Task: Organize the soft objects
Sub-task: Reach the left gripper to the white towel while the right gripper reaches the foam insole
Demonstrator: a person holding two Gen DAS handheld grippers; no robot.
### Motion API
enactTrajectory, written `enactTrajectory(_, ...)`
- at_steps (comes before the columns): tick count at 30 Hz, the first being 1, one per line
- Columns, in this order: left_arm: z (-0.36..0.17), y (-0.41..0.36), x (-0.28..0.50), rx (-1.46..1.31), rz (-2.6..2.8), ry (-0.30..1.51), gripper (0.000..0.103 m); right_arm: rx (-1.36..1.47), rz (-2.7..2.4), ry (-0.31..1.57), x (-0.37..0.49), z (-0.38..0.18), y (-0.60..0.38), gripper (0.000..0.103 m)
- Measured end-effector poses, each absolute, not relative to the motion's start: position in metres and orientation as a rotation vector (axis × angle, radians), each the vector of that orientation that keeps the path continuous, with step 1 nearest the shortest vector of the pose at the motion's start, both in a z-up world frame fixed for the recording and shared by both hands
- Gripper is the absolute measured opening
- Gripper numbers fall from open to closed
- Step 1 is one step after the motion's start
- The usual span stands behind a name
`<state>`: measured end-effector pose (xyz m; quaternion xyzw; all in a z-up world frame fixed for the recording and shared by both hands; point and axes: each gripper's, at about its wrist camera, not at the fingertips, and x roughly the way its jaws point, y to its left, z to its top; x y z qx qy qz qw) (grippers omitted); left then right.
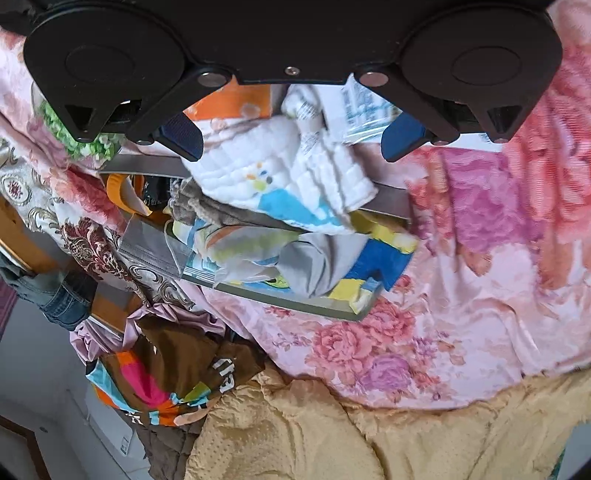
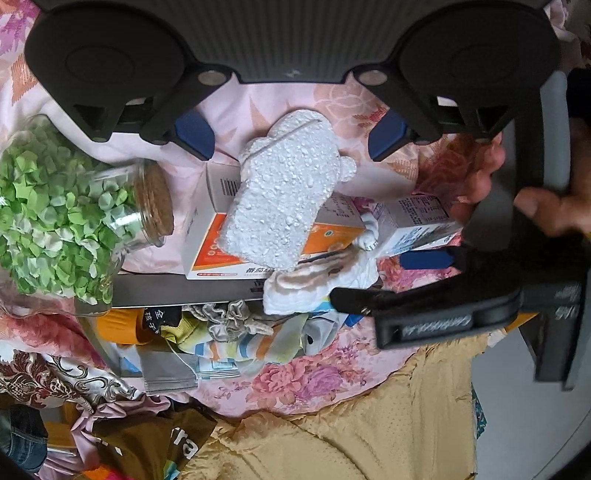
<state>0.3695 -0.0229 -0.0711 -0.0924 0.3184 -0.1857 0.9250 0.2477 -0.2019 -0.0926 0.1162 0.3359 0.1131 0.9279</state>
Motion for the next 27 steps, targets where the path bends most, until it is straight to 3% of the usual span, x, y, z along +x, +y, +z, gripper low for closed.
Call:
enactTrajectory(22, -0.074, -0.049, 0.413, -0.331, -0.362, 0.802, 0.102, 0.238, 0.293, 0.616, 0.244, -0.085, -0.195, 0.073)
enactTrajectory(25, -0.073, -0.051, 0.409, -0.333, -0.364, 0.796, 0.098, 0.224, 0.3, 0.613, 0.244, -0.083, -0.193, 0.062)
enactTrajectory(27, -0.073, -0.052, 0.408, -0.32, -0.355, 0.796, 0.089, 0.221, 0.302, 0.611, 0.244, -0.083, -0.193, 0.061)
